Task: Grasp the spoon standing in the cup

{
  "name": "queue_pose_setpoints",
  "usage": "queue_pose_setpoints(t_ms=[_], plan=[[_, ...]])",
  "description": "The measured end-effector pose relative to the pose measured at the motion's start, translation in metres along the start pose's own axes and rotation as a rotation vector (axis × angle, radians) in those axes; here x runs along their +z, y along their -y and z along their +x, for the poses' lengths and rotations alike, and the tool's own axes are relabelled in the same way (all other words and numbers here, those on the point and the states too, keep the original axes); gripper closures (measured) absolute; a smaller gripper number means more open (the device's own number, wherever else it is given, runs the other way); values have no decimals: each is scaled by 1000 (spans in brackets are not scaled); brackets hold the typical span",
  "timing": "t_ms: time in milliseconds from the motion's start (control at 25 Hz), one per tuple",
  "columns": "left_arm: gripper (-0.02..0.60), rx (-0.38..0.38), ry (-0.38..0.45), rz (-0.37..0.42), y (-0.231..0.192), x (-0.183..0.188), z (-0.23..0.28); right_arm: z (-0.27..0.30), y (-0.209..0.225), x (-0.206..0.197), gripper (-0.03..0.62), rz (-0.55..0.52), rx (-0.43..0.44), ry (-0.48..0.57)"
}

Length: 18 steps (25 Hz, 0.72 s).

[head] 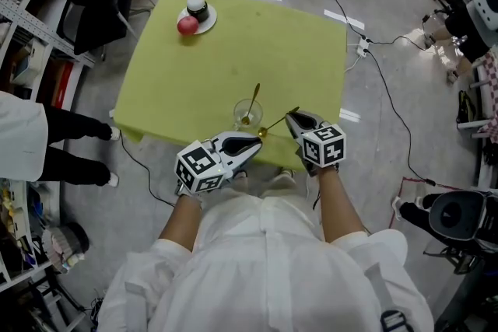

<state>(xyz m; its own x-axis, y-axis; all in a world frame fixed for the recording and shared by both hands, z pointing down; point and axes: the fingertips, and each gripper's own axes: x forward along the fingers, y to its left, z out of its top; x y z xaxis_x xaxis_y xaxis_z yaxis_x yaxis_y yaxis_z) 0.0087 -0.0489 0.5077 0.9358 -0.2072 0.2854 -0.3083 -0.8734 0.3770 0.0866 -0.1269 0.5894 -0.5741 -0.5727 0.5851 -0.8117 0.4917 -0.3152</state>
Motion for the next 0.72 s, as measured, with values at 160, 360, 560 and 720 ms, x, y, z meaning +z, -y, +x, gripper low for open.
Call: queue_pose_setpoints(t_ms=[160,360,560,720], plan=[[557,1,1,-2,0,0,1,3,10,-6,552,-45,-51,-63],[557,0,4,-1,1,3,4,5,21,-11,529,-76,-80,-151],[557,-1,6,-1,4,3,3,5,24,-16,514,-107,-92,-198],[557,0,5,-1,3,2,3,7,29,-22,503,-151,-108,-243]])
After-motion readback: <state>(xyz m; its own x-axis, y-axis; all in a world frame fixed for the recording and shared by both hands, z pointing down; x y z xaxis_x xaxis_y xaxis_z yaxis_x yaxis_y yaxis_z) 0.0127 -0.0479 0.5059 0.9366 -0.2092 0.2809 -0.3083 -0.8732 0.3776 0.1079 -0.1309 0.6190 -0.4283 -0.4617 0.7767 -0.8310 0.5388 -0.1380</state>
